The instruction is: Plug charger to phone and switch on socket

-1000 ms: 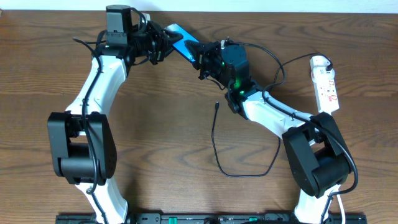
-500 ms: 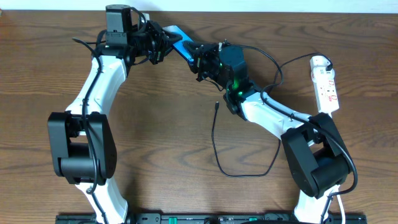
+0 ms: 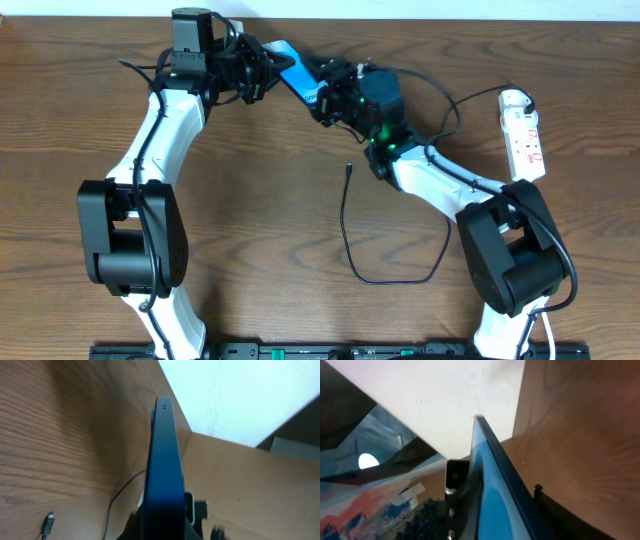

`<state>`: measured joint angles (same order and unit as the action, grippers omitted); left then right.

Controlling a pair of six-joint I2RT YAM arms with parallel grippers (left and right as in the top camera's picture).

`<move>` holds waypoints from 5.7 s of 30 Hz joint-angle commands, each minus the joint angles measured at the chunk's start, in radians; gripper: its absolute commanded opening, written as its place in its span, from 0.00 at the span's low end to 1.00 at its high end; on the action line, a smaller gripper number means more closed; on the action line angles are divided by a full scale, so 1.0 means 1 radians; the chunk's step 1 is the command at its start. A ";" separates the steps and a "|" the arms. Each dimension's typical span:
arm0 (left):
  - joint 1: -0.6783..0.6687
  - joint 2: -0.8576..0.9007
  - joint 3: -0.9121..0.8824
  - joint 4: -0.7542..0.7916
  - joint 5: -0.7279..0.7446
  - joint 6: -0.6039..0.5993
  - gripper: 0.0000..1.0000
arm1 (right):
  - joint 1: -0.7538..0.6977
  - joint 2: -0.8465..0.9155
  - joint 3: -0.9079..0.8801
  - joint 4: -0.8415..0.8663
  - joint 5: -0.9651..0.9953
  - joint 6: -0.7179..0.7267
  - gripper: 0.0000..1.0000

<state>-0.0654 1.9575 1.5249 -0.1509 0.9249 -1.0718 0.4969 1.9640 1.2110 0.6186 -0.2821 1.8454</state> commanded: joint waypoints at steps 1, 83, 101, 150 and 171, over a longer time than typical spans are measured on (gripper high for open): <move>0.020 -0.016 0.001 0.006 0.136 0.127 0.07 | -0.053 -0.023 0.018 0.002 -0.016 -0.155 0.63; 0.179 -0.016 0.001 -0.027 0.369 0.411 0.07 | -0.139 -0.027 -0.187 -0.666 -0.447 -1.253 0.01; 0.179 -0.016 0.001 0.273 0.616 0.194 0.08 | -0.114 -0.199 -0.174 -0.399 -0.930 -1.245 0.01; 0.098 -0.016 0.002 0.322 0.503 0.129 0.07 | -0.096 -0.198 -0.174 -0.113 -0.875 -0.985 0.01; 0.099 -0.016 0.002 0.339 0.530 0.154 0.07 | -0.104 -0.178 -0.174 -0.050 -1.035 -0.900 0.01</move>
<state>0.0360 1.9575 1.5146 0.1680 1.4162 -0.9379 0.3943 1.7775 1.0279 0.5655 -1.2366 0.9176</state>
